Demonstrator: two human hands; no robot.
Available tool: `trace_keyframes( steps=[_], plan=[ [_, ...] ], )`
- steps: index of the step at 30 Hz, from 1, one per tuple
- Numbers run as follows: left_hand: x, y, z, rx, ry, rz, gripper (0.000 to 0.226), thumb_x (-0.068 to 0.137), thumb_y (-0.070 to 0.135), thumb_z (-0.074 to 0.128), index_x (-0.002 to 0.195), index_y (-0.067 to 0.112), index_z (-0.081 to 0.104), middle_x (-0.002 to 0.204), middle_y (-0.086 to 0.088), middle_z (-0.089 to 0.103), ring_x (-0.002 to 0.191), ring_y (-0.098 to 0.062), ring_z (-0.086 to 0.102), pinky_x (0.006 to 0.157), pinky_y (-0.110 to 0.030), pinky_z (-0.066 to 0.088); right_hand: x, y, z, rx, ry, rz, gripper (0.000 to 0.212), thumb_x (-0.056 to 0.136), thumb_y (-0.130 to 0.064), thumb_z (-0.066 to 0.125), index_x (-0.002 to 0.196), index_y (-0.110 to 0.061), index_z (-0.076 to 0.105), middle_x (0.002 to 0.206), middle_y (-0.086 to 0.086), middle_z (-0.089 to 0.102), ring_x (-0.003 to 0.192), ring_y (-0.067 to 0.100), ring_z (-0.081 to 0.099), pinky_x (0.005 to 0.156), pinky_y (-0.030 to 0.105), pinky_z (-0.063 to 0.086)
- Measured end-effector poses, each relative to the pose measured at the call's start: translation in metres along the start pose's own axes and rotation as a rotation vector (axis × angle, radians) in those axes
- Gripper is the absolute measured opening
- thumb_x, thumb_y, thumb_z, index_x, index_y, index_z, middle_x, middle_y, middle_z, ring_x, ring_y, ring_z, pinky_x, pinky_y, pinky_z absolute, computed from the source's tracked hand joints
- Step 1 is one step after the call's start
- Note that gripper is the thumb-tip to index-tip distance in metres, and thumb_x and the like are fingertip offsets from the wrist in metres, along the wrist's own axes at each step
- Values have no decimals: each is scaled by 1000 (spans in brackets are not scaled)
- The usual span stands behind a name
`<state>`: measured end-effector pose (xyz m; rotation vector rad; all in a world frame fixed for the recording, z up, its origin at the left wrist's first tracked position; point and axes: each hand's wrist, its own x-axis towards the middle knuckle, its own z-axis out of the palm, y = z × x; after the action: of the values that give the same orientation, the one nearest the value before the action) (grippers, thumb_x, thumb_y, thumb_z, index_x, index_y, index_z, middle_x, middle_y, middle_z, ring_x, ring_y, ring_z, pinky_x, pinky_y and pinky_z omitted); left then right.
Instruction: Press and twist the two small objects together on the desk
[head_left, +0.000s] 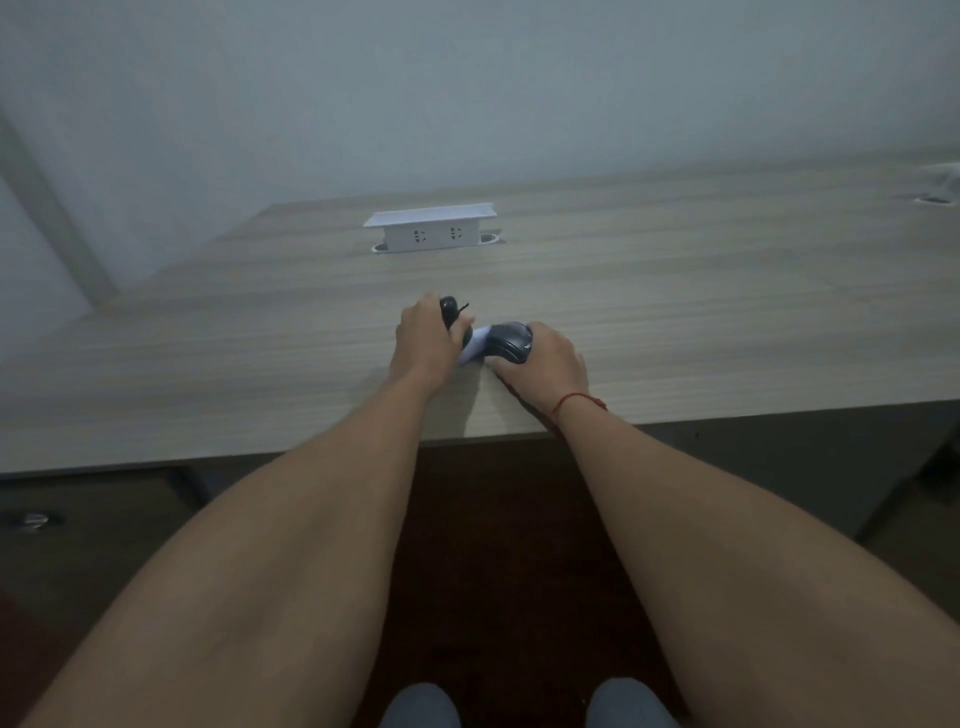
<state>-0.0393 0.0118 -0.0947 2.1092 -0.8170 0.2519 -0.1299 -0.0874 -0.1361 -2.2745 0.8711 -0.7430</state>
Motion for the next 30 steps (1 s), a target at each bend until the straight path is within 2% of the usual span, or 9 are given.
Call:
trace_keyframes(
  steps=[3, 6, 11, 16, 18, 21, 23, 27, 30],
  plan=[
    [4, 6, -5, -27, -5, 55, 30, 90, 30, 63, 97, 1, 62, 93, -13, 63, 86, -25, 60, 78, -35, 50, 1, -2, -1, -5, 0, 11, 49, 76, -47, 73, 115, -19, 60, 104, 1, 67, 95, 20, 62, 90, 41, 53],
    [5, 17, 2, -101, 35, 79, 32, 87, 33, 65, 88, 1, 63, 88, -17, 66, 83, -31, 63, 77, -43, 55, 1, -4, -2, 12, 18, 31, 40, 75, -44, 72, 104, -19, 61, 95, 1, 67, 89, 22, 62, 86, 42, 54],
    [0, 1, 6, 76, -25, -23, 28, 93, 29, 60, 102, 2, 60, 104, -19, 64, 95, -36, 62, 84, -44, 53, -3, -4, -4, -22, 26, 14, 53, 76, -45, 73, 118, -16, 59, 109, 3, 66, 100, 23, 61, 91, 40, 52],
    [-2, 25, 7, -129, 94, -36, 32, 90, 33, 61, 99, 2, 64, 99, -15, 66, 89, -25, 61, 78, -33, 50, 1, -4, -4, 4, 35, 41, 42, 74, -46, 73, 104, -19, 62, 97, 1, 67, 90, 22, 62, 84, 40, 53],
    [-6, 30, 13, -120, 71, -45, 33, 90, 33, 61, 100, 2, 63, 101, -16, 65, 93, -28, 61, 81, -36, 50, 0, -4, -2, 24, 35, 51, 37, 75, -43, 73, 101, -19, 62, 94, 1, 67, 89, 21, 62, 84, 42, 54],
    [-4, 27, 8, 28, 15, -109, 31, 94, 28, 58, 109, 0, 59, 113, -20, 62, 105, -36, 60, 87, -40, 49, -2, -5, -2, 9, 23, 50, 49, 73, -45, 74, 111, -18, 61, 104, 3, 68, 96, 23, 63, 87, 42, 54],
    [2, 25, 3, 106, -7, -111, 30, 95, 26, 57, 111, 0, 59, 116, -21, 62, 108, -37, 60, 85, -39, 47, -2, -4, -5, -5, 10, 46, 54, 73, -48, 74, 116, -19, 59, 107, 3, 67, 98, 23, 62, 88, 42, 54],
    [0, 30, 5, 0, 27, -27, 30, 95, 30, 56, 108, 3, 58, 107, -18, 64, 100, -34, 62, 82, -37, 48, 1, -5, -8, 15, -62, 26, 53, 73, -46, 74, 116, -21, 57, 106, 3, 66, 97, 23, 61, 90, 43, 53],
    [-9, 21, 9, -33, 44, -140, 30, 96, 29, 55, 112, 5, 56, 111, -17, 62, 103, -32, 61, 84, -38, 49, 1, -2, -10, 37, -75, 11, 60, 72, -43, 76, 123, -18, 55, 115, 6, 60, 106, 24, 57, 94, 44, 50]
  ],
)
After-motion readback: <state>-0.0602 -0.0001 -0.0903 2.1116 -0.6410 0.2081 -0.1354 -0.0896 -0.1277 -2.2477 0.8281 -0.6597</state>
